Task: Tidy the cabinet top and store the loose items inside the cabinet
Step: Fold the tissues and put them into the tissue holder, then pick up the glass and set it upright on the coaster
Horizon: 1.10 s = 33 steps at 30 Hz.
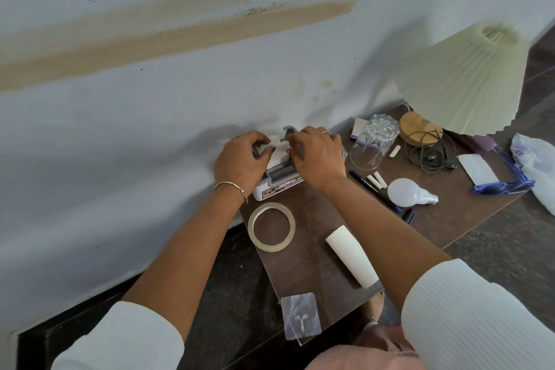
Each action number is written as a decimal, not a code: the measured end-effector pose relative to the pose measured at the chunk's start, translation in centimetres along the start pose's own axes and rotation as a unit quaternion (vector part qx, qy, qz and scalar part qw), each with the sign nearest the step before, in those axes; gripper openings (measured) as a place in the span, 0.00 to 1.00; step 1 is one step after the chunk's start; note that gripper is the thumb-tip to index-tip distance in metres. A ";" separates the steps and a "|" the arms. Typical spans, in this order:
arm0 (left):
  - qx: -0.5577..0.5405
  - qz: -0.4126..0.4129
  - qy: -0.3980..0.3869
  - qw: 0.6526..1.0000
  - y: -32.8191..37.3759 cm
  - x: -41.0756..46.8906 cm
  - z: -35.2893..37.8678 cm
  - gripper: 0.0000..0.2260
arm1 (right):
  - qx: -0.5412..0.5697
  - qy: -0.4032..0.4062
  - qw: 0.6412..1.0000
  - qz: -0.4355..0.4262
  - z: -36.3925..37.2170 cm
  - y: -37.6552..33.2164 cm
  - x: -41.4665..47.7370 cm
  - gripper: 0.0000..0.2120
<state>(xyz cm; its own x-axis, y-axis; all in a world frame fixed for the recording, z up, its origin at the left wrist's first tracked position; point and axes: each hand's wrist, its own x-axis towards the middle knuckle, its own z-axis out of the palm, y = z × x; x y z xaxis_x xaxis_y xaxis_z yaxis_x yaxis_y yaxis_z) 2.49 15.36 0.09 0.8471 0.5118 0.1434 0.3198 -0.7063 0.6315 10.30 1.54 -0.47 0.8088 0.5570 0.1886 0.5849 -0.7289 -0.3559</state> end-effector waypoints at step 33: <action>0.000 -0.017 -0.346 0.938 7.2 -9.1 5.9 0.14 | 0.197 -0.182 0.944 0.192 -3.9 8.5 -15.4 0.32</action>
<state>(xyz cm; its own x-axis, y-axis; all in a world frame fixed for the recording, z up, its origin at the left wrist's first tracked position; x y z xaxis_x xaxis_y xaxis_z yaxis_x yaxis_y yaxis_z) -0.39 2.73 -1.18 0.9091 0.0928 -0.4061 0.3512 -0.6949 0.6275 3.04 -14.80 -2.83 0.8403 0.4337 -0.3253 0.1261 -0.7399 -0.6608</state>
